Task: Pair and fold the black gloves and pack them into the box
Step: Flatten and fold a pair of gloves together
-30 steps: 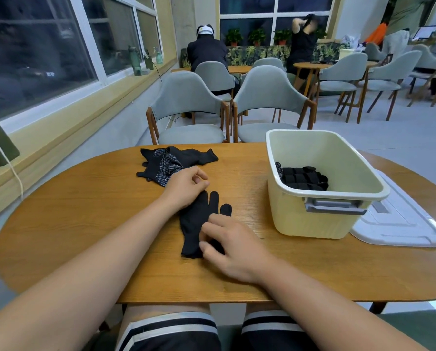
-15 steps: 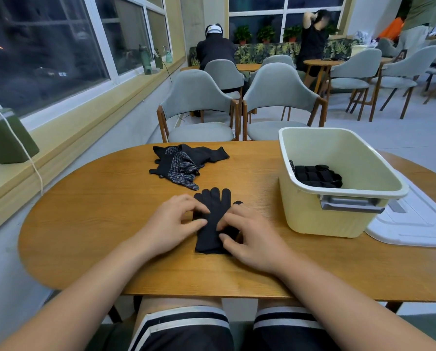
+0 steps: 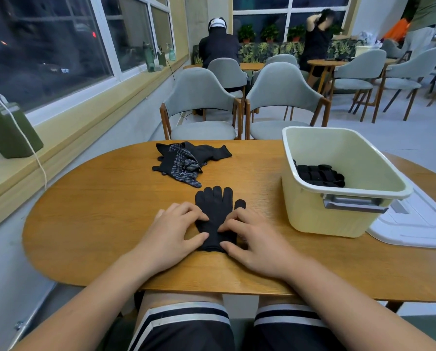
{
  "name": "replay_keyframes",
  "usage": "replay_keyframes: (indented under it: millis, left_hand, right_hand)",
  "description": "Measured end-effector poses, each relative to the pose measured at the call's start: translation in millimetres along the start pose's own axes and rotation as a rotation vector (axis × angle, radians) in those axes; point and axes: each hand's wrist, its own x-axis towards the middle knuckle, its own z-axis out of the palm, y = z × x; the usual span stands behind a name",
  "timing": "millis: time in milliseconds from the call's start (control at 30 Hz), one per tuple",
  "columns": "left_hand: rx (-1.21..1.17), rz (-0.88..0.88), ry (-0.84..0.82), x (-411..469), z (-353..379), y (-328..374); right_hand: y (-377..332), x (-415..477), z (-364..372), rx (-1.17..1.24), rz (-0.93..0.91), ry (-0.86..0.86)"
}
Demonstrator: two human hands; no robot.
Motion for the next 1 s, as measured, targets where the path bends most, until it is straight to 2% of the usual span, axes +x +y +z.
replay_keyframes:
  millis: [100,267,367,567,800,1000]
  left_hand:
    - [-0.153,0.067,0.037,-6.3,-3.4,4.8]
    - [-0.295,0.089,-0.045,-17.0,-5.5,5.6]
    - [-0.294,0.090,-0.030,-19.2,-1.7,2.6]
    - [-0.140,0.177,0.086,-21.0,8.6,6.7]
    - [-0.320,0.008,0.084,-19.0,10.0,4.4]
    - [-0.383,-0.003,0.085,-19.6,10.7,12.1]
  right_hand:
    - [-0.9,0.1,-1.6,0.025,-0.002,0.019]
    - [-1.4,-1.5,-2.3,0.062,-0.030,0.053]
    - [-1.5,-1.7,-1.6,0.067,-0.050,0.072]
    - [-4.4,-1.0,1.2,0.029,-0.101,0.062]
    - [-3.0,0.6,3.0,0.077,-0.032,0.065]
    - [-2.5,-1.2,-3.1,0.249,0.087,0.104]
